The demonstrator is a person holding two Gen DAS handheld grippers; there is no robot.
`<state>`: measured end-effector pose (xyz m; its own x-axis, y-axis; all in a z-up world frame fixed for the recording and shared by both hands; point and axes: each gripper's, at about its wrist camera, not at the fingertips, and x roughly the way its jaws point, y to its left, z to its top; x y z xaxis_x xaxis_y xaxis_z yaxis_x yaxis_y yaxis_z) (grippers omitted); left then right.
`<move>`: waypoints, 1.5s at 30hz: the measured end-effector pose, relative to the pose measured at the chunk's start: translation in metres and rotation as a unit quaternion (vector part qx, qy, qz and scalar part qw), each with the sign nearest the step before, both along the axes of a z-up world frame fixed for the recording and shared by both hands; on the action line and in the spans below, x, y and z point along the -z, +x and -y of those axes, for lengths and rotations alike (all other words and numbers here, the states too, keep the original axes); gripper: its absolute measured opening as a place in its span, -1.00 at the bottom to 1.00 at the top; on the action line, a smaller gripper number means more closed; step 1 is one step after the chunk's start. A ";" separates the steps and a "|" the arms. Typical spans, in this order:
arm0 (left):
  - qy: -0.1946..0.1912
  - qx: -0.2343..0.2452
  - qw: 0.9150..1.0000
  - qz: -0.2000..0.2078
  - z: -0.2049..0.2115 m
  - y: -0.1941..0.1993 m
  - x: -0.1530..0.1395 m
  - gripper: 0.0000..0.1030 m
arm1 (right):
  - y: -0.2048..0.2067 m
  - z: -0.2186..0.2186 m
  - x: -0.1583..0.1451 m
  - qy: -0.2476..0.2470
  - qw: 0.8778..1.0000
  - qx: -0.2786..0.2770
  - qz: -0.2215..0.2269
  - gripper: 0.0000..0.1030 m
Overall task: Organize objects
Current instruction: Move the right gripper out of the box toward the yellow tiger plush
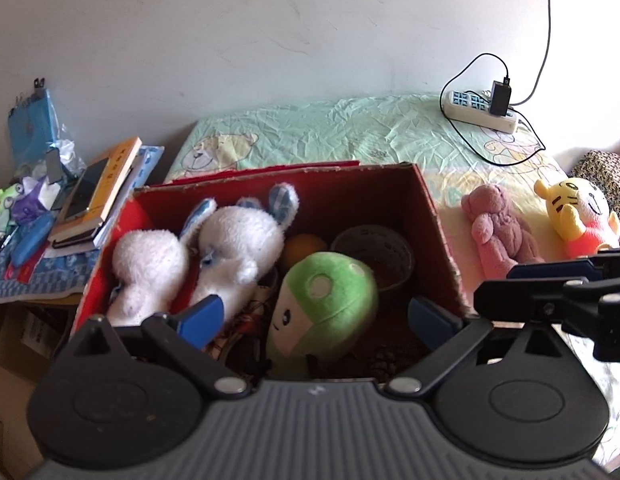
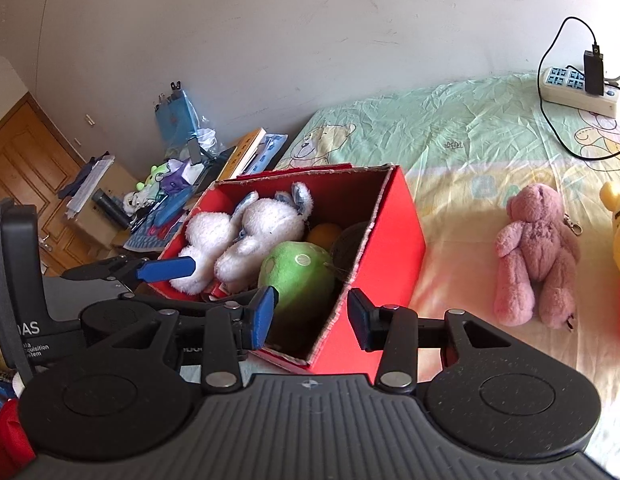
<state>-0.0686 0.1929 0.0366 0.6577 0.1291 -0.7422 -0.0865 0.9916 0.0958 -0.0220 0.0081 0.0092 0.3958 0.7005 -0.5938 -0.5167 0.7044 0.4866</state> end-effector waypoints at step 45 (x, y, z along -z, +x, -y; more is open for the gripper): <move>0.080 0.057 0.995 -0.033 0.181 0.013 0.010 0.92 | -0.008 0.163 0.059 -0.025 0.986 0.134 -0.097 0.07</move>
<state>-0.0556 0.0123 0.0264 0.6254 0.1763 -0.7601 0.0373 0.9663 0.2548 -0.0304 -0.1551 -0.0494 0.4391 0.5536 -0.7076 -0.2089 0.8289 0.5189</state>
